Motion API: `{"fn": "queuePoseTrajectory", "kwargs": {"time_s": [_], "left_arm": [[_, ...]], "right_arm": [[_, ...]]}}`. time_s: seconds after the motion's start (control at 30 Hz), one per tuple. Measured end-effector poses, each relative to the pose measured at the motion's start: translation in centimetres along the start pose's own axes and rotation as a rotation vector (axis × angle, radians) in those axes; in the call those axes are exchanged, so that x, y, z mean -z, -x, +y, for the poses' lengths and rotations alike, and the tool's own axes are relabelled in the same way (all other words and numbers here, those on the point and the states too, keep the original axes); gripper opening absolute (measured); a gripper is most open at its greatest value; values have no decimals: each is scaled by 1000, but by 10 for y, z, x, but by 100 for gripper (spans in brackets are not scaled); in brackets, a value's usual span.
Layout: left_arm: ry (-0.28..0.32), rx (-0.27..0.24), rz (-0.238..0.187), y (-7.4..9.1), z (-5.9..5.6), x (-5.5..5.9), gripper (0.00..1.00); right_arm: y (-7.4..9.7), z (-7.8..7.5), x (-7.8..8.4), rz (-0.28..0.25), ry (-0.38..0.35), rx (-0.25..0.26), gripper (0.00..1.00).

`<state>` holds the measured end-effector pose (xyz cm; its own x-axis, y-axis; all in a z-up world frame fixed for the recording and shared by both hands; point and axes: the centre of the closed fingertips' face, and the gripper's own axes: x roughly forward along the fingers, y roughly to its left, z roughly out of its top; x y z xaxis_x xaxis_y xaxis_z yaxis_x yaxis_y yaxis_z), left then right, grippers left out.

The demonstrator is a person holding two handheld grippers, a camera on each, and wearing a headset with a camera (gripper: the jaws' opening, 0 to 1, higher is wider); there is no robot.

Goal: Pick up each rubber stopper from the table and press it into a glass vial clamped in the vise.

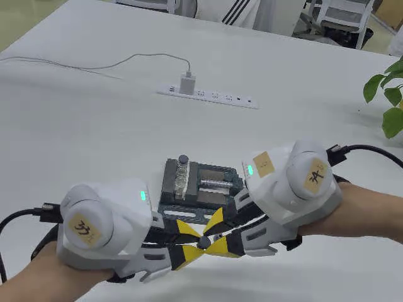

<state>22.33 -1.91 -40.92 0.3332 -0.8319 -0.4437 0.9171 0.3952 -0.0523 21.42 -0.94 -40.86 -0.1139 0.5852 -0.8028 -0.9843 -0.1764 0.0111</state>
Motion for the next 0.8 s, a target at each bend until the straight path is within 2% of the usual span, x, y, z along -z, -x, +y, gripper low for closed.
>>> {"fn": "queuePoseTrajectory", "kwargs": {"time_s": [0.27, 0.3, 0.7, 0.8], "left_arm": [[-21, -3, 0, -1, 2, -2, 5], [-41, -2, -1, -2, 3, -3, 5], [-100, 16, -10, -1, 1, -4, 5], [-98, 16, -7, -1, 1, -4, 5]], "right_arm": [[2, -3, 1, 7, 11, 7, 8], [3, -4, 1, 6, 6, 6, 8], [4, -3, 0, 15, 17, -15, 7], [4, -3, 1, 21, 20, -15, 7]]}}
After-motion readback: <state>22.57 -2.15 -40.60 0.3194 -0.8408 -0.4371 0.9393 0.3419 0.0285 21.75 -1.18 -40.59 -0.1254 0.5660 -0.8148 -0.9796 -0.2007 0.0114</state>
